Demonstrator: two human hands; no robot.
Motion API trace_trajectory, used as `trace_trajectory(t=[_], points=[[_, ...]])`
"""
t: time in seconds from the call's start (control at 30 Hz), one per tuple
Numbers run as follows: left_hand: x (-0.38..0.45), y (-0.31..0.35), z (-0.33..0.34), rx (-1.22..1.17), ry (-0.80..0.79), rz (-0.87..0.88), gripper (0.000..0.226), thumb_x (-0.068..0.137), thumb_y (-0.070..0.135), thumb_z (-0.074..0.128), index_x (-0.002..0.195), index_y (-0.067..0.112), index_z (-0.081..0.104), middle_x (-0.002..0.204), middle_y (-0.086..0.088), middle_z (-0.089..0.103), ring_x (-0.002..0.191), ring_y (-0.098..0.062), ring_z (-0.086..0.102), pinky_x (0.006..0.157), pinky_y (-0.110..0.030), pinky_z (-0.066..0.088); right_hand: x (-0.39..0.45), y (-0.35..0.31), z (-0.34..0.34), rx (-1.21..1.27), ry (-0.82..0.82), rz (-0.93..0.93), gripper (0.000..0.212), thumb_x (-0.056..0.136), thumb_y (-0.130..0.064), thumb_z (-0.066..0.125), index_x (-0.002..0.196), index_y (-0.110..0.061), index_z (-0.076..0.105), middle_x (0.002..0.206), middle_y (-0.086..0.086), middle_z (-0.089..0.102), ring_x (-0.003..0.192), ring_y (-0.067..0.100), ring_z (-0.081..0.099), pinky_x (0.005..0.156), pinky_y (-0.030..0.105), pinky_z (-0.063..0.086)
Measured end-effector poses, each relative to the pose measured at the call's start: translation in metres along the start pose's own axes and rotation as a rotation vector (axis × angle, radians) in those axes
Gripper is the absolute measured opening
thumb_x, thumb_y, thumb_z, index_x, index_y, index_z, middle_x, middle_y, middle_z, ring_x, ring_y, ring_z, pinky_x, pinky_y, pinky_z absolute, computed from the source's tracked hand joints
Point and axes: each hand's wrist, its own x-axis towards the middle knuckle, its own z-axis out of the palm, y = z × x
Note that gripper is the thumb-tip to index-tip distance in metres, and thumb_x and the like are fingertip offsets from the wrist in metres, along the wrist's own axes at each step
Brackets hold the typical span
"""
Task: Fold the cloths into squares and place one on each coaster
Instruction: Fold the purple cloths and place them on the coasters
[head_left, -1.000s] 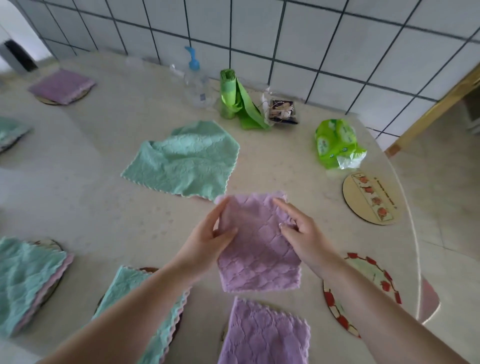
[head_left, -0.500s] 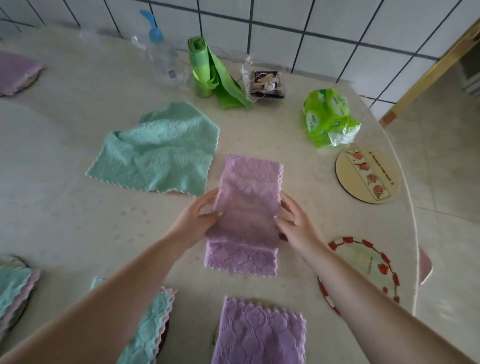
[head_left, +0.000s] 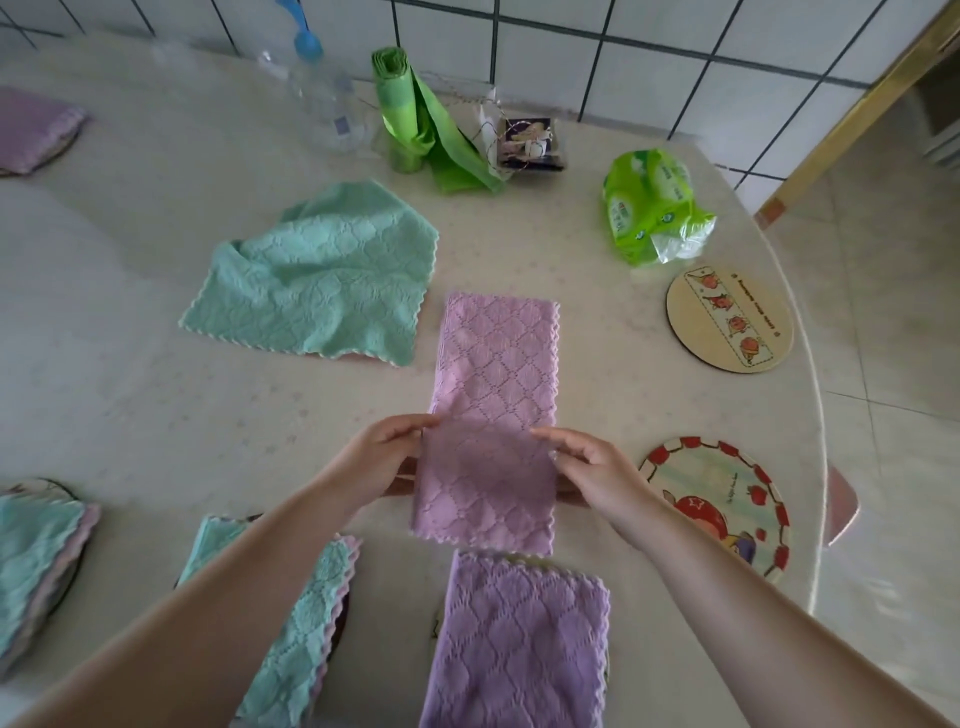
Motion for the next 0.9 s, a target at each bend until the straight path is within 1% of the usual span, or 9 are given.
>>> trace_trajectory(t=[0.07, 0.17, 0.3, 0.43, 0.5, 0.57, 0.67, 0.77, 0.9], points=[[-0.003, -0.003, -0.001, -0.034, 0.009, -0.040, 0.035, 0.097, 0.004, 0.038, 0.103, 0.025, 0.065, 0.073, 0.004, 0.068, 0.057, -0.012, 0.061, 0.058, -0.026, 0.053, -0.004, 0.004, 0.004, 0.049, -0.004, 0.039, 0.047, 0.095, -0.002, 0.041, 0.099, -0.043, 0.064, 0.112, -0.008, 0.065, 0.087, -0.002, 0.060, 0.086, 0.022, 0.049], [-0.005, -0.005, -0.002, 0.035, -0.005, -0.013, 0.042, 0.092, -0.007, 0.041, 0.109, 0.024, 0.064, 0.086, 0.001, 0.066, 0.070, -0.019, 0.048, 0.057, -0.025, 0.042, -0.011, 0.004, 0.006, 0.210, -0.032, 0.123, 0.045, 0.093, 0.009, 0.035, 0.104, -0.022, 0.066, 0.089, 0.004, 0.069, 0.064, 0.006, 0.064, 0.058, 0.016, 0.051], [-0.005, 0.002, -0.005, 0.143, 0.012, 0.069, 0.040, 0.090, -0.004, 0.046, 0.095, 0.031, 0.067, 0.084, 0.001, 0.065, 0.055, -0.003, 0.051, 0.049, -0.017, 0.043, -0.005, 0.004, 0.005, 0.234, -0.009, 0.164, 0.039, 0.091, 0.004, 0.043, 0.101, -0.021, 0.070, 0.081, 0.007, 0.067, 0.068, 0.016, 0.057, 0.058, 0.019, 0.051], [0.007, 0.022, -0.005, 0.234, 0.126, 0.237, 0.039, 0.084, -0.002, 0.053, 0.076, 0.034, 0.067, 0.069, 0.020, 0.069, 0.067, 0.005, 0.060, 0.061, -0.010, 0.046, 0.010, -0.013, -0.007, 0.229, 0.038, 0.149, 0.031, 0.090, 0.000, 0.046, 0.088, -0.017, 0.072, 0.075, 0.009, 0.064, 0.066, 0.018, 0.052, 0.053, 0.021, 0.042], [0.017, 0.038, -0.003, 0.161, 0.147, 0.288, 0.034, 0.076, 0.004, 0.064, 0.073, 0.037, 0.067, 0.072, 0.019, 0.068, 0.069, 0.010, 0.060, 0.070, -0.011, 0.045, 0.022, -0.027, -0.016, 0.198, 0.088, 0.138, 0.029, 0.088, -0.001, 0.046, 0.076, -0.017, 0.067, 0.066, 0.005, 0.061, 0.050, 0.011, 0.052, 0.042, 0.015, 0.034], [0.032, 0.048, -0.003, 0.058, 0.154, 0.330, 0.023, 0.067, 0.017, 0.067, 0.081, 0.035, 0.069, 0.078, 0.012, 0.069, 0.076, -0.003, 0.061, 0.079, -0.027, 0.046, 0.036, -0.037, -0.023, 0.195, 0.140, 0.139, 0.021, 0.090, -0.009, 0.051, 0.073, -0.015, 0.061, 0.060, 0.003, 0.054, 0.039, 0.007, 0.043, 0.036, 0.015, 0.027], [0.052, 0.057, -0.001, -0.002, 0.176, 0.335, 0.028, 0.081, 0.011, 0.062, 0.101, 0.030, 0.062, 0.091, 0.005, 0.068, 0.086, -0.012, 0.061, 0.088, -0.041, 0.047, 0.060, -0.041, -0.027, 0.151, 0.182, 0.126, 0.024, 0.092, -0.021, 0.054, 0.071, -0.010, 0.059, 0.053, 0.001, 0.042, 0.037, 0.009, 0.032, 0.039, 0.020, 0.020], [0.069, 0.057, 0.004, 0.026, 0.191, 0.266, 0.041, 0.090, 0.004, 0.054, 0.128, 0.016, 0.048, 0.092, 0.008, 0.065, 0.083, -0.008, 0.062, 0.076, -0.025, 0.051, 0.077, -0.035, -0.028, -0.108, 0.230, 0.089, 0.038, 0.091, -0.032, 0.054, 0.066, -0.004, 0.057, 0.055, 0.004, 0.042, 0.047, 0.013, 0.036, 0.052, 0.027, 0.025], [0.078, 0.049, 0.004, 0.187, 0.190, 0.303, 0.058, 0.093, 0.007, 0.048, 0.143, 0.027, 0.028, 0.099, 0.007, 0.062, 0.082, -0.002, 0.059, 0.070, -0.018, 0.046, 0.083, -0.026, -0.023, -0.219, 0.304, -0.008, 0.039, 0.087, -0.039, 0.056, 0.074, -0.003, 0.063, 0.061, 0.006, 0.057, 0.057, 0.014, 0.048, 0.056, 0.029, 0.034]])
